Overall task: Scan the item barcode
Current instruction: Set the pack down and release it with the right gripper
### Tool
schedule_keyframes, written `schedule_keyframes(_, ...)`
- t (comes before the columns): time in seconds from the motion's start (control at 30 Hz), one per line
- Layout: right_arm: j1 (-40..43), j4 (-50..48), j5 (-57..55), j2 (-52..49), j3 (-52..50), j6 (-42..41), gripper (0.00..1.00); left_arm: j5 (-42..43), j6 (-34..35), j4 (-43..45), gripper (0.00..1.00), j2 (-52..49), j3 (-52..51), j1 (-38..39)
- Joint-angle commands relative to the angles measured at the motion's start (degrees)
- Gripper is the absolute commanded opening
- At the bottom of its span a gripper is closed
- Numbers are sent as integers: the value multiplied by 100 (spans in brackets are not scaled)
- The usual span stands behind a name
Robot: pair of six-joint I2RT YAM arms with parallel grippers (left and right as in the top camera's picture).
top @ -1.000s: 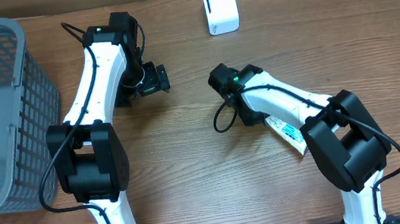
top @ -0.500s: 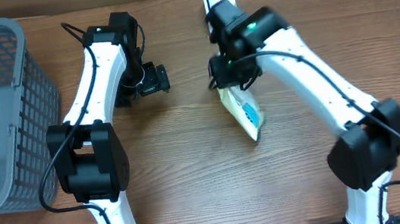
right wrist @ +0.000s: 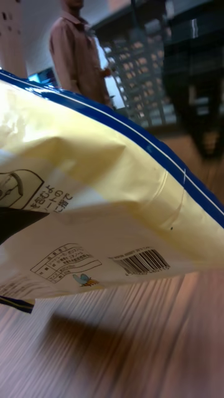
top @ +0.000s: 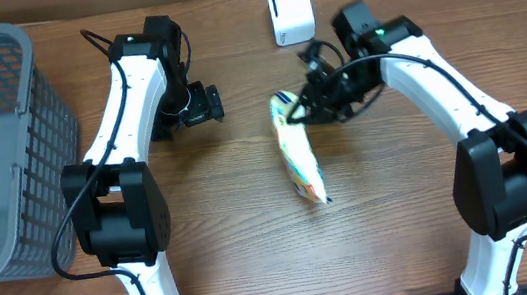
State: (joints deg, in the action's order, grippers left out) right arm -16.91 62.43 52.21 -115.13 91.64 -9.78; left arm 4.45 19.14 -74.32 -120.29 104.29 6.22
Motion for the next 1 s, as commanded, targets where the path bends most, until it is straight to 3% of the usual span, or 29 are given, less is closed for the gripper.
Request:
schedule_keyframes(0.0,273,44,-710,101,-181,-55,4,4,-72,0,98,-35,70,-70)
schedule_keyframes(0.03,350,138,-1331,101,-181,-221,7,4,-72,0,98,-35,70,-70)
schedule_keyframes(0.13,588,391,-2702,103,-179,-286,35,4,-72,0,98,-35,70,-70)
schedule_keyframes(0.27,852,610,-3578,103,-168,-286,38,4,-72,0,98,-35,70,-70)
schedule_keyframes(0.37,1014,737,-4079,103,-157,-289,33,4,-72,0,98,-35,70,-70)
schedule_keyframes(0.47,1172,811,-4194,103,-151,-284,11,4,-72,0,98,-35,70,-70)
schedule_keyframes(0.53,1239,962,-4166,103,-107,-282,11,4,-72,0,98,-35,70,-70)
schedule_keyframes(0.63,1252,1257,-4170,103,39,-208,40,4,-72,4,98,-35,70,-70)
schedule_keyframes(0.73,1252,1576,-4188,103,227,-190,48,4,-72,4,98,-35,70,-70)
schedule_keyframes(0.83,1252,1803,-4186,103,264,-197,78,4,-72,2,98,-35,70,-70)
schedule_keyframes(0.97,1241,1808,-3982,101,251,-446,97,7,-70,26,98,-35,70,-70)
